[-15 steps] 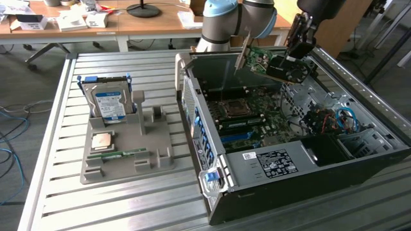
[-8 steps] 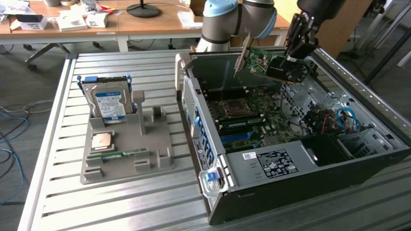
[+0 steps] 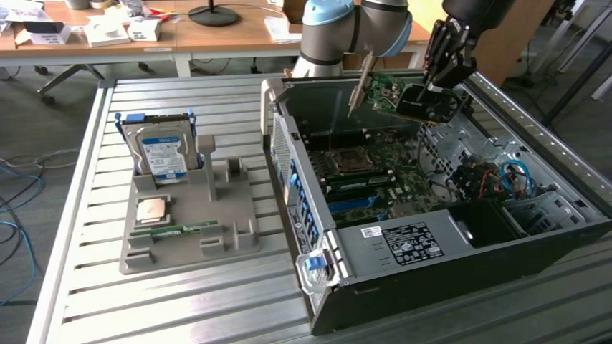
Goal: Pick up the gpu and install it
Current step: 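Insert the gpu into the slot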
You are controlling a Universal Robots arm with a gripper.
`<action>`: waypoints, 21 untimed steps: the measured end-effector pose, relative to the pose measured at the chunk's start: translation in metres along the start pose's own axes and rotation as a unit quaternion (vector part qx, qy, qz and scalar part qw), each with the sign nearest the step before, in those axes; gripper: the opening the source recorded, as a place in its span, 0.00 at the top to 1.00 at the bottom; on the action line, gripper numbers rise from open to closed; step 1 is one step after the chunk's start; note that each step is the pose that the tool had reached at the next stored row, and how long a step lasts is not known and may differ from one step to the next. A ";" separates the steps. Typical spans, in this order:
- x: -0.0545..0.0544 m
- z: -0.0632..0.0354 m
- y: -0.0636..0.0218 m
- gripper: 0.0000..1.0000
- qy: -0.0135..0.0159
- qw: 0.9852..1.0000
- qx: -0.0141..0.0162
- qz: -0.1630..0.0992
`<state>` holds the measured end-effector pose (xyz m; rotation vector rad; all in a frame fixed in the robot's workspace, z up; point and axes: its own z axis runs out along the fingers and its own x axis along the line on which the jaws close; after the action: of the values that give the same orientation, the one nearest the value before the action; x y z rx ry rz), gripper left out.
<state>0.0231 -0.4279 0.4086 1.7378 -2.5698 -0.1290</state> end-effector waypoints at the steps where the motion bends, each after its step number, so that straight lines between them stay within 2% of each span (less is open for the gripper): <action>1: 0.000 0.0000 0.0000 0.73 0.000 1.000 0.000 0.000; 9: 0.000 0.0000 0.0000 0.73 0.000 1.000 0.000 -0.003; 16: 0.000 0.0001 0.0000 0.73 0.002 1.000 0.000 -0.028; 21: 0.000 0.0002 0.0000 0.73 0.004 0.999 0.000 -0.051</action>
<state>0.0231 -0.4279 0.4085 1.8643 -2.4759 -0.1247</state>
